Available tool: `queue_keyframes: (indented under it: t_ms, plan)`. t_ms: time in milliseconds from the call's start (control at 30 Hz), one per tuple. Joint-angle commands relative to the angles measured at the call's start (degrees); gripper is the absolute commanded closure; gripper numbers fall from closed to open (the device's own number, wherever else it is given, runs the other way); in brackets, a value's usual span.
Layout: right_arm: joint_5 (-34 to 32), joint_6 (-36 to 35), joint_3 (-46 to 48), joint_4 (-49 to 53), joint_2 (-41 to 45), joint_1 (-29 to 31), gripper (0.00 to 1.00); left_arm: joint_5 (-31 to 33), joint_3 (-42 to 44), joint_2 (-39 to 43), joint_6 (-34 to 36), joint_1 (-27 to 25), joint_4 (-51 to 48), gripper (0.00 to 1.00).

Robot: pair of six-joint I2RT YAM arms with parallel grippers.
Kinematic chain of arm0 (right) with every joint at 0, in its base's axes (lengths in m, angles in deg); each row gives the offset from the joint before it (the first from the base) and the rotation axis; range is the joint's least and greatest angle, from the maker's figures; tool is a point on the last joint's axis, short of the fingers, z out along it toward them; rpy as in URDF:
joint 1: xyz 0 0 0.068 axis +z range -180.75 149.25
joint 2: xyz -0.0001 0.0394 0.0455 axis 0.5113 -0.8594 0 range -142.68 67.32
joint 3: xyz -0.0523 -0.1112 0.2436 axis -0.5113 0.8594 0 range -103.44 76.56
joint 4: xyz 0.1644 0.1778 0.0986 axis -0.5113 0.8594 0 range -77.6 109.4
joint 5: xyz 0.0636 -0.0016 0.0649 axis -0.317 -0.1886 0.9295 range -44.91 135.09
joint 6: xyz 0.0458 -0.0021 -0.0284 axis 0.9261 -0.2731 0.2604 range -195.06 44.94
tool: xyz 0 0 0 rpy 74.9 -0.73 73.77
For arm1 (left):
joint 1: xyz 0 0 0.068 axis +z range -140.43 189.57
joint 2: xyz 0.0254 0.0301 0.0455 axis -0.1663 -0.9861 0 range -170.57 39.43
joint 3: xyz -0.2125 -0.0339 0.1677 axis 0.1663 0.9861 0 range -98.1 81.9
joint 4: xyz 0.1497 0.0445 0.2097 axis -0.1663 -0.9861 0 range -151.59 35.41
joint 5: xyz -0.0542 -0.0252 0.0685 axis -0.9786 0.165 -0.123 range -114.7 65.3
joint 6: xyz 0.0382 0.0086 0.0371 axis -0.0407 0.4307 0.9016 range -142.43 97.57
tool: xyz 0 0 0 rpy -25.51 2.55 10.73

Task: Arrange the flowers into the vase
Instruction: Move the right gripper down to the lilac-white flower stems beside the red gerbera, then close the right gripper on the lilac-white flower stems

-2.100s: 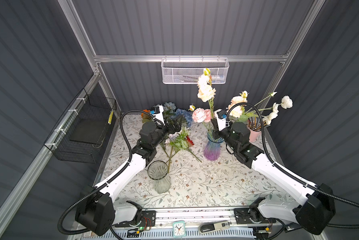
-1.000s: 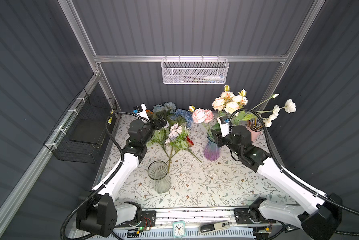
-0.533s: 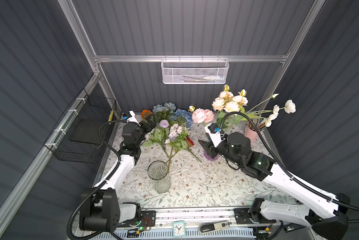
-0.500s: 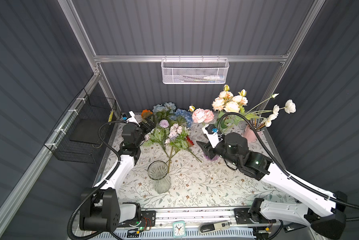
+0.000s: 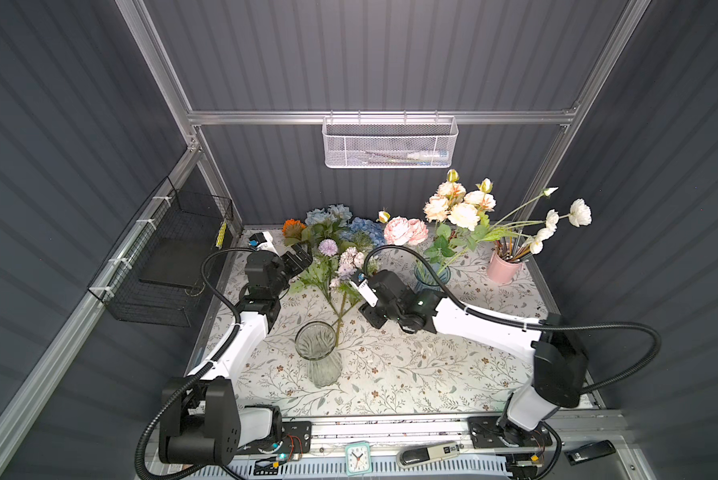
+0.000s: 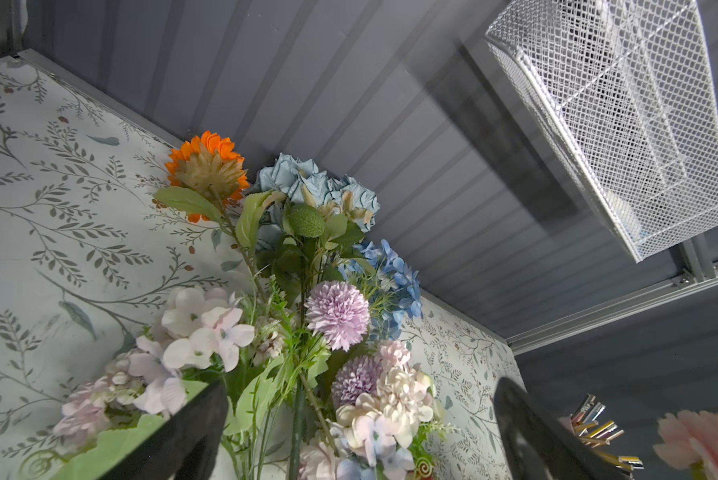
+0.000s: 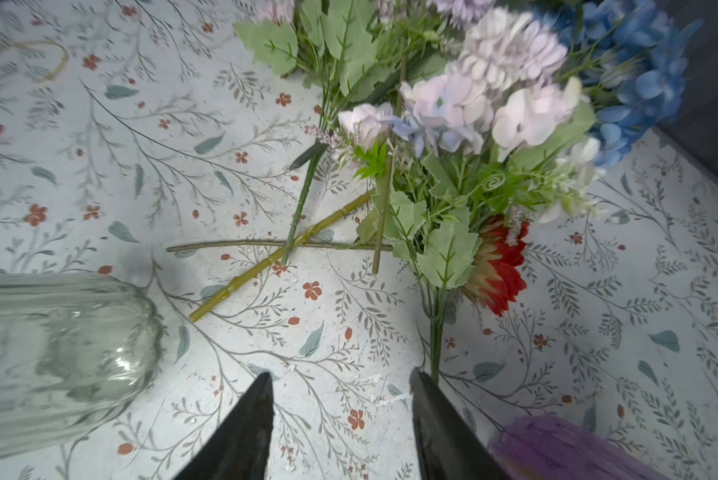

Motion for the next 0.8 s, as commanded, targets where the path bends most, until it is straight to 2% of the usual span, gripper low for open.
queue_keyframes:
  t_ms: [0,100,300,567,633,767]
  plan:
    - [-7.77,-0.79,-4.49,8.95,-6.36,-0.27,0.44,-1.41,0.08,1.18,3.54,0.31,-1.24,0.00]
    - [-10.70,-0.54,-8.67,13.19,-12.04,-2.10,0.43,-1.07,0.13,0.50,4.48,0.31,-1.27,0.00]
    - [-5.94,2.23,-10.45,14.12,-16.77,-6.40,0.43,-1.58,-0.68,-0.39,5.79,0.31,-1.58,0.00]
    - [-3.71,1.59,-11.23,11.49,-19.76,-7.52,0.49,-1.23,-0.93,-0.57,6.16,0.31,-1.76,0.00]
    - [-3.37,1.48,-11.67,11.02,-20.25,-7.52,0.53,-1.33,-1.02,-0.66,6.14,0.31,-1.93,0.00]
    - [-1.66,1.35,-12.38,10.65,-20.39,-7.52,0.66,-0.96,-1.07,-0.49,6.28,0.27,-2.12,0.00]
